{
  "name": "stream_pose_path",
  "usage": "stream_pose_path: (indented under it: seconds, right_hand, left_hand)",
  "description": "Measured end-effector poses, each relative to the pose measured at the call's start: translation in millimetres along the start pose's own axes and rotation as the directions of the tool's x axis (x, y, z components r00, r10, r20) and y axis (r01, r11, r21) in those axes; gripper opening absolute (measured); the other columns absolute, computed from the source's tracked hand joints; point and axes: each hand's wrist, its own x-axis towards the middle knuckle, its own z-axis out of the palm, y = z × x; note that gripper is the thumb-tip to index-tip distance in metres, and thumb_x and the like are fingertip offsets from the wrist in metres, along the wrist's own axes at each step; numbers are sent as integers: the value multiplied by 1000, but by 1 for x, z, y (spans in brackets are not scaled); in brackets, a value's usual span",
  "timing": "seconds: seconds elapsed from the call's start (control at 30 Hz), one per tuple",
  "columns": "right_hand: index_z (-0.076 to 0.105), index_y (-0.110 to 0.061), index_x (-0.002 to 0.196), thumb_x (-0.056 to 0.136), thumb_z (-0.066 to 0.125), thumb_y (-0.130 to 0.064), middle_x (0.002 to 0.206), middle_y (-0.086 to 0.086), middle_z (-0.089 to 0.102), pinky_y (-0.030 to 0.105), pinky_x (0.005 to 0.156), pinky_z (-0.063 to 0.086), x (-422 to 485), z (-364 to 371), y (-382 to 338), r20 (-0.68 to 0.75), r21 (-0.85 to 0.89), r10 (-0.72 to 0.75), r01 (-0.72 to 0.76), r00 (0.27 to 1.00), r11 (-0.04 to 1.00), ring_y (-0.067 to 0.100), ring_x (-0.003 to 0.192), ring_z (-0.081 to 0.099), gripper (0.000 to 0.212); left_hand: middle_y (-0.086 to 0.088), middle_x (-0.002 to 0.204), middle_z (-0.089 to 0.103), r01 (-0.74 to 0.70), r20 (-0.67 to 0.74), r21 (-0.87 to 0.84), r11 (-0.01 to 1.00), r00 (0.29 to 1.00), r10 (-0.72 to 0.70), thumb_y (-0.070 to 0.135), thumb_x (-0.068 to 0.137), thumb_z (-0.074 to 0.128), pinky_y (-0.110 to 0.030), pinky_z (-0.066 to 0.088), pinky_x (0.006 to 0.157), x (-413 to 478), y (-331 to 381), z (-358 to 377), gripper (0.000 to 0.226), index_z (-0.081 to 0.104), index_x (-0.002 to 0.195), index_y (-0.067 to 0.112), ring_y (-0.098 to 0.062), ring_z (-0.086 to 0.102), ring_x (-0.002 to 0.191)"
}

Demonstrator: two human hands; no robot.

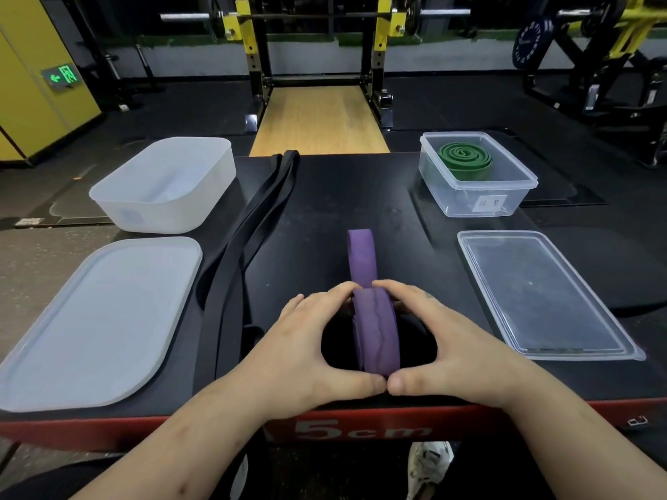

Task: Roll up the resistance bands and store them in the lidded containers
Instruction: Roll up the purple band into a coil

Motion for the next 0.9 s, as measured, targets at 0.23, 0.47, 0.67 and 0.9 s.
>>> stream_pose_path:
  seconds: [0.23, 0.47, 0.67, 0.9]
  right_hand:
    - [46, -50, 144, 72, 92, -39, 139, -29, 58, 21, 109, 42, 2, -1, -4, -59, 37, -14, 16, 998, 999, -6, 132, 53, 86]
    - [49, -47, 144, 73, 80, -54, 142, -21, 59, 36, 112, 43, 5, 1, -2, -76, 76, -33, 39, 997, 996, 2, 135, 53, 78]
    - [28, -61, 151, 63, 88, -61, 150, -30, 44, 35, 117, 39, 1, -1, 4, -4, 6, -3, 3, 1000, 1000, -5, 140, 43, 106]
    - [46, -43, 147, 68, 82, -53, 137, -23, 62, 33, 111, 45, 4, 1, 0, -79, 71, 3, 2, 997, 997, -1, 129, 57, 88]
  left_hand:
    - [35, 148, 32, -18, 50, -28, 999, 999, 20, 68, 66, 81, -43, 19, 126, -1, 0, 1, 109, 16, 153, 56, 11, 19, 144]
    - [40, 132, 38, -15, -3, 20, 1000, 1000, 15, 62, 61, 86, -30, 36, 114, 0, 2, 0, 95, 20, 128, 76, 3, 33, 135]
    - [38, 130, 44, -17, -30, 2, 1000, 999, 17, 66, 62, 84, -35, 39, 113, 1, 2, 0, 89, 31, 133, 66, 6, 37, 132]
    - [43, 136, 30, -28, 23, 10, 1000, 999, 28, 62, 60, 87, -39, 24, 124, -2, -1, 2, 109, 12, 139, 72, 10, 27, 139]
